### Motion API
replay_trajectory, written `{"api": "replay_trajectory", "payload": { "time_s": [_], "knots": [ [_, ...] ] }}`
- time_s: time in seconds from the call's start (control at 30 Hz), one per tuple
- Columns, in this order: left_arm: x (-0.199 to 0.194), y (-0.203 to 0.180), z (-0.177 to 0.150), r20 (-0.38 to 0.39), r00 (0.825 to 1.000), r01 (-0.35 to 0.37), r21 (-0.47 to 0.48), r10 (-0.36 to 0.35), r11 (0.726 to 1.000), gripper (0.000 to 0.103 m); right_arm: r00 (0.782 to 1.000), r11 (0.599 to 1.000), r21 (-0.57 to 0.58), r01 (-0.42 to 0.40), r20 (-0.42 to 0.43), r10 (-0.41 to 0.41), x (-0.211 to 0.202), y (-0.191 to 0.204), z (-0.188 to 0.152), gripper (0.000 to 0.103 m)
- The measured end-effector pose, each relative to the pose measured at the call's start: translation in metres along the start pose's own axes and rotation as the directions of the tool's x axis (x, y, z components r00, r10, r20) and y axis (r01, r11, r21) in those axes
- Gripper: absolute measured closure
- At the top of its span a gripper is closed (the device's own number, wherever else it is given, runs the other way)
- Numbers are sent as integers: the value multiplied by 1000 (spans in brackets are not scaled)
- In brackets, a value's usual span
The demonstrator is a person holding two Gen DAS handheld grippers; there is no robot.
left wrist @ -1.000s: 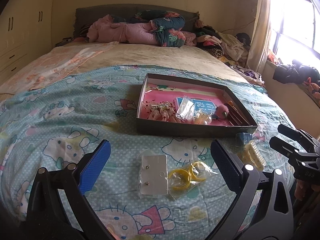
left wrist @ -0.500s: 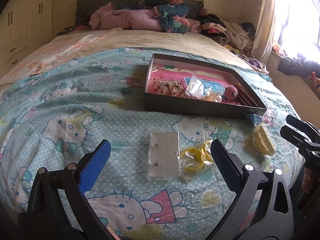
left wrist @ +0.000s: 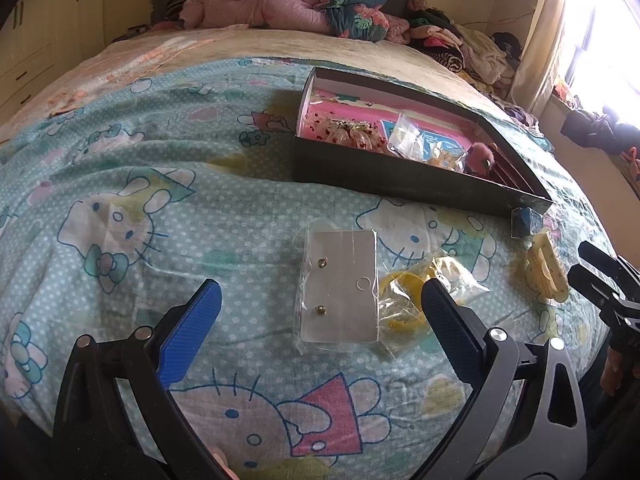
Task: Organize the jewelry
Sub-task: 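Grasp the earring card with the left tool while the right tool grasps the white clip, then carry the earring card and white clip into the box with the left and right tools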
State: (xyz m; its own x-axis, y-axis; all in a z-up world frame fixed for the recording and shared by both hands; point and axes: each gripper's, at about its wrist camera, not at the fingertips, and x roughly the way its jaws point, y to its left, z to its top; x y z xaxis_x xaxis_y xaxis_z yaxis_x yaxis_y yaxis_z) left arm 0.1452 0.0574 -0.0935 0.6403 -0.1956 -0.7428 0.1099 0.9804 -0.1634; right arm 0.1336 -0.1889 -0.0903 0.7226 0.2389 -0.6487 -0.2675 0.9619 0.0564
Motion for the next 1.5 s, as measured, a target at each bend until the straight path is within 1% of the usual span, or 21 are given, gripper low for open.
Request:
{"api": "replay_trajectory", "payload": {
  "time_s": [0.07, 0.1, 0.23, 0.3, 0.33, 0.4, 0.43, 0.5, 0.53, 0.6, 0.8, 1.17, 1.3, 1.5],
  "knots": [
    [5, 2, 0, -11, 1000, 13, -16, -13, 1000, 12, 1000, 1000, 4, 4, -11, -4, 4, -2, -3, 23],
    [6, 3, 0, -17, 1000, 19, -21, -19, 1000, 16, 1000, 1000, 9, 4, -18, -4, 7, -3, -4, 23],
    [13, 4, -2, -34, 998, 42, -37, -43, 998, 23, 999, 999, 36, 4, -49, -2, 18, -10, -9, 24],
    [14, 6, -1, -38, 998, 52, -48, -54, 997, 27, 998, 999, 42, 7, -64, -4, 23, -13, -11, 31],
    [14, 7, -1, -39, 997, 59, -56, -62, 997, 28, 997, 999, 44, 6, -72, -3, 26, -13, -13, 33],
    [14, 8, 0, -41, 997, 68, -64, -71, 996, 37, 996, 999, 46, 10, -87, -6, 30, -14, -15, 42],
    [14, 8, 0, -41, 997, 70, -67, -73, 995, 40, 995, 999, 47, 7, -95, -3, 33, -14, -17, 46],
    [15, 8, 1, -45, 996, 78, -69, -81, 995, 51, 994, 999, 45, 1, -112, 4, 37, -13, -20, 59],
    [16, 7, 1, -47, 995, 84, -69, -87, 994, 54, 993, 999, 41, -3, -118, 8, 38, -12, -21, 63],
    [16, 5, 1, -48, 993, 103, -69, -106, 992, 70, 993, 1000, 23, 3, -114, -1, 39, -8, -21, 77],
    [8, 0, 1, -30, 994, 103, -52, -104, 993, 71, 996, 1000, -13, -22, -86, 21, 31, 2, -18, 77],
    [-22, -10, 10, 51, 994, 95, -22, -94, 995, 71, 997, 994, -69, -80, -25, 78, 9, 23, -5, 77],
    [-29, -16, 15, 71, 993, 99, -5, -98, 995, 71, 996, 993, -74, -92, -14, 91, 4, 26, -2, 77],
    [-34, -28, 22, 86, 990, 107, 21, -108, 994, 71, 996, 993, -74, -87, 6, 88, -3, 26, 4, 77]
  ]
}}
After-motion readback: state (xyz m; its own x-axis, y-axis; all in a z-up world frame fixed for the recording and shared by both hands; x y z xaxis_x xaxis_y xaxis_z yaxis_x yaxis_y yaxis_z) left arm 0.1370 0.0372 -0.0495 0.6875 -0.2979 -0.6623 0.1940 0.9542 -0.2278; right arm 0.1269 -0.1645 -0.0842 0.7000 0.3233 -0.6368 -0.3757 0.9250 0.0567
